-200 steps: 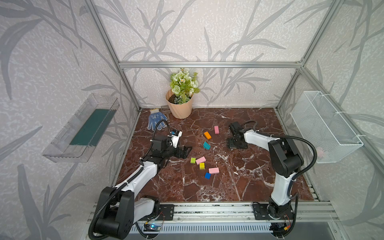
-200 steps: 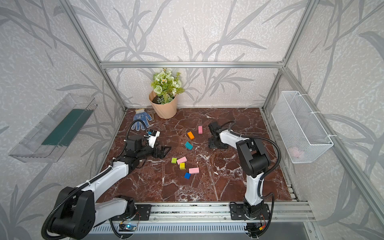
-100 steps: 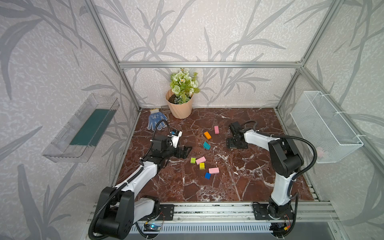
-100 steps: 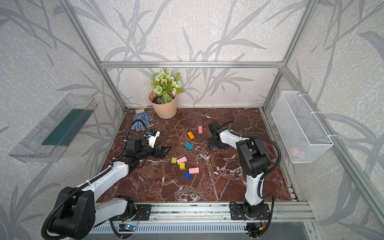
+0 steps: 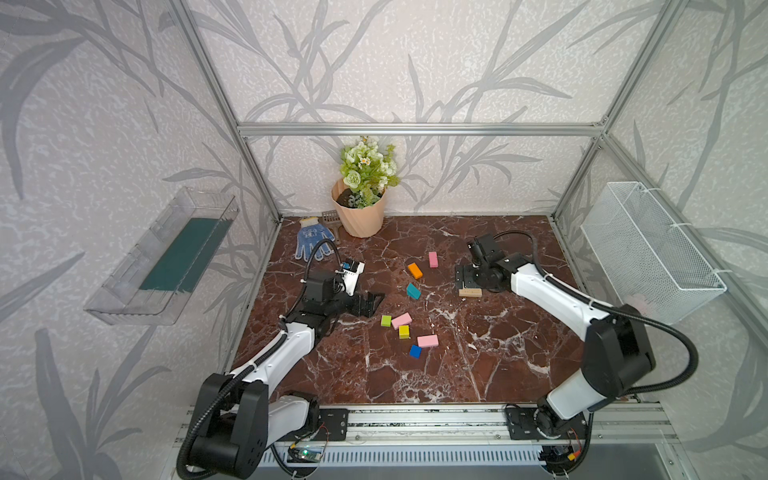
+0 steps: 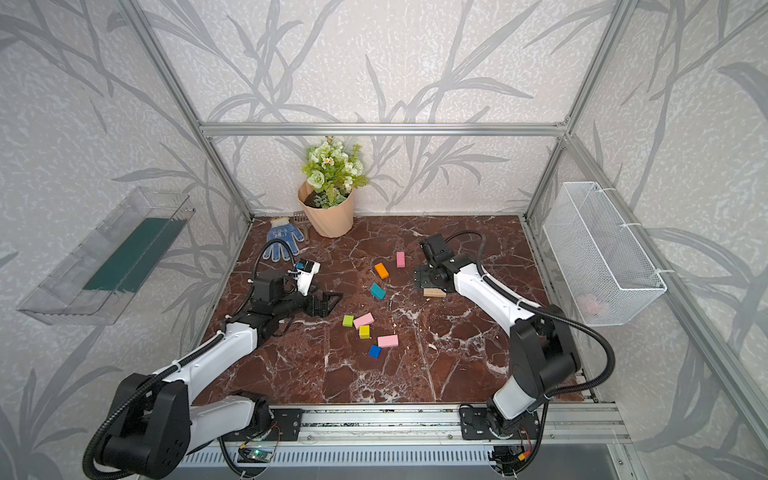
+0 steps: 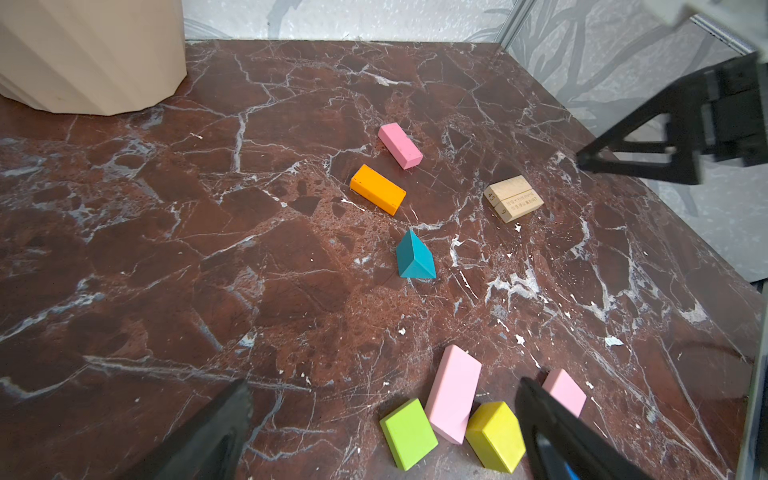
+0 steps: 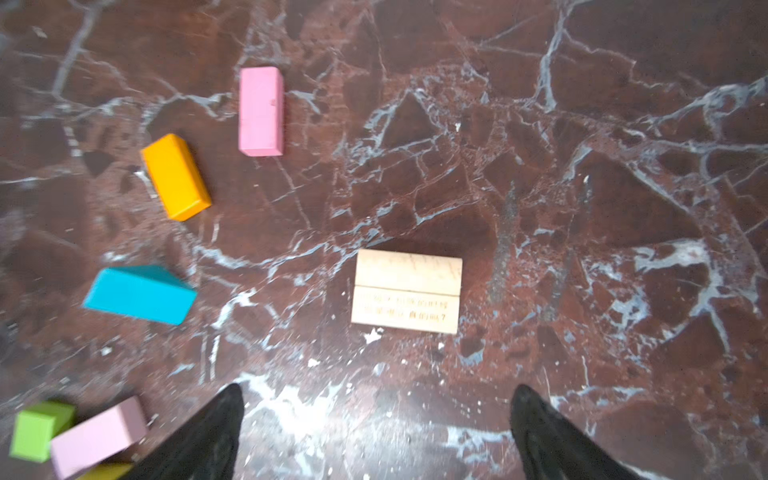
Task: Build the wood block tower
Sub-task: 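Move the right gripper over the long pink block near the robot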
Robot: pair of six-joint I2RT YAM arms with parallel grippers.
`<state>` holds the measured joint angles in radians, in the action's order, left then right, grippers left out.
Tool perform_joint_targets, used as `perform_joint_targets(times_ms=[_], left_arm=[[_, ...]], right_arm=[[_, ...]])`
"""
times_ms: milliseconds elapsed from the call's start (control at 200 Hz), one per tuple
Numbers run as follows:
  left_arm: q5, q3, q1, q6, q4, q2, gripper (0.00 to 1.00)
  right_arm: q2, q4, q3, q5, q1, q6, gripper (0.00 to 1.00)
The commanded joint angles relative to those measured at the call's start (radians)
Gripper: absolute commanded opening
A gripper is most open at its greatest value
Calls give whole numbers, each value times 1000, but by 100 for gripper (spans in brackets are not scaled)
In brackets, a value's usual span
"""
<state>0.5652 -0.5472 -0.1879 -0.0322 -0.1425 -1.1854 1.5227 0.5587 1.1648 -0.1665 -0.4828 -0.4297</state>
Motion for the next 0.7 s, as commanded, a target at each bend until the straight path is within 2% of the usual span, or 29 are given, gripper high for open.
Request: perform_joint_targets(times_ms=[0,65,165,240,300,355,460,515,615,695], left_arm=[[-8,-10,-4,32,-2,7,99],[-8,-10,-5,32,-2,8,99],[-9,-8,-7,34,-1,10,99],[-11,-8,-7,34,-2,12,99],[-11,-8,-8,33,-2,11,99],[-14,-12,-8,33,0,8,99],[-14,-17,-8,32,4,0,99],[-14,-21,-8,32,8,-5,99],[-15,-26,-9,32,12,-11,99],[-16,-27,-8,32,11,-10,99]], right_arm=[[-153,-91,-131,-10,-29,-7,99],[-237,-258,-259,1,-31,-18,99],[-273,-396,-370,12,-24,-33,99],[-245,-512,-419,129,-27,70,99],[-201,-440,-381,160,-24,63,99],[-165,-377,-339,277,-15,89,99],[-156,-628,-448,484,-33,68,99],[-155,-668,-467,463,-87,75,99],[-115,-596,-409,344,-225,153,100],[-67,-568,-369,315,-303,194,96]])
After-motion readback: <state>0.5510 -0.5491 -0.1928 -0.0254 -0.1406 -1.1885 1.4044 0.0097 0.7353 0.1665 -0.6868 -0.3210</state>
